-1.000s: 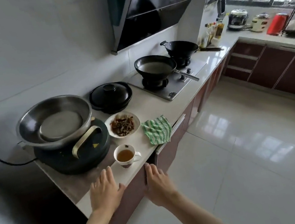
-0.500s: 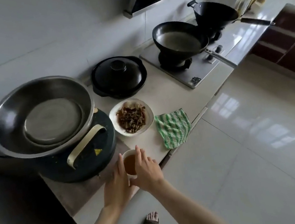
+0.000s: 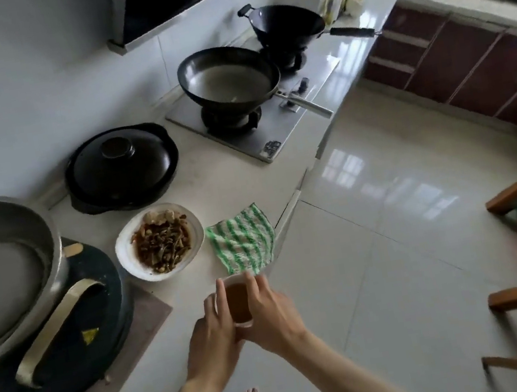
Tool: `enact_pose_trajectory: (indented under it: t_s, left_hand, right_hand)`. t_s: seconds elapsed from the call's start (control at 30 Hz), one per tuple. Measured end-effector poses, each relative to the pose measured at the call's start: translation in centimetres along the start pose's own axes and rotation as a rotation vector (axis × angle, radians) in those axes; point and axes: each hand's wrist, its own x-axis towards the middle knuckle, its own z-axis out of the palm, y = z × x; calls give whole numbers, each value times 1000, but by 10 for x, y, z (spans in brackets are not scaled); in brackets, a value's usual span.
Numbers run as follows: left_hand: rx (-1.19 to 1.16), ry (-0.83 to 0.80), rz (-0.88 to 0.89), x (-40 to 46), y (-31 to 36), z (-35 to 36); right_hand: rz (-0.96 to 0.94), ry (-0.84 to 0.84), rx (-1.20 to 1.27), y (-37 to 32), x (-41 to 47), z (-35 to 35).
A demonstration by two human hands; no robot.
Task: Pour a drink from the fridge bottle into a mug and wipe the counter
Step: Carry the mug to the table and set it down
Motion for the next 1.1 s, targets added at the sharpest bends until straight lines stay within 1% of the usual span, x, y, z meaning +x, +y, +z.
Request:
enact_pose_trajectory:
  t_s: [0.1, 0.17, 0.23, 0.33, 0.43, 0.6, 0.67, 0.77, 0.83, 0.93, 0.97, 1.1]
  left_hand:
    - [80, 11, 166, 23, 49, 7]
    - [105, 31, 329, 40, 95, 21]
    - [103, 13, 432, 49, 136, 31]
    - [113, -88, 548, 59, 203, 53]
    - [70, -196, 681, 62, 272, 76]
    - [-151, -377, 829, 65, 383, 114]
    - [-178, -467, 916, 59, 432, 128]
    - [-242, -657, 966, 48, 496, 153]
    - [-315, -776, 945, 48, 529, 167]
    - [-404, -993, 895, 59, 587, 201]
    - [-420, -1042, 888, 65, 607, 213]
    - [-487, -1120, 918, 90, 690, 256]
  right_hand:
    - [92, 84, 35, 50, -19, -30]
    - [194, 148, 66, 93, -42, -51]
    - [294, 186, 71, 130, -63, -68]
    - [443, 264, 102, 188, -104, -89]
    - [551, 334, 163, 246, -154, -107]
    - [681, 432, 205, 330, -242, -134]
    - [734, 479, 215, 358, -276, -145]
    - [819, 538, 265, 392, -322, -158]
    - [851, 561, 291, 411, -343, -169]
    - [899, 601, 335, 457, -372, -190]
    - [920, 609, 340, 475, -379, -197]
    - [993, 635, 338, 545, -392, -225]
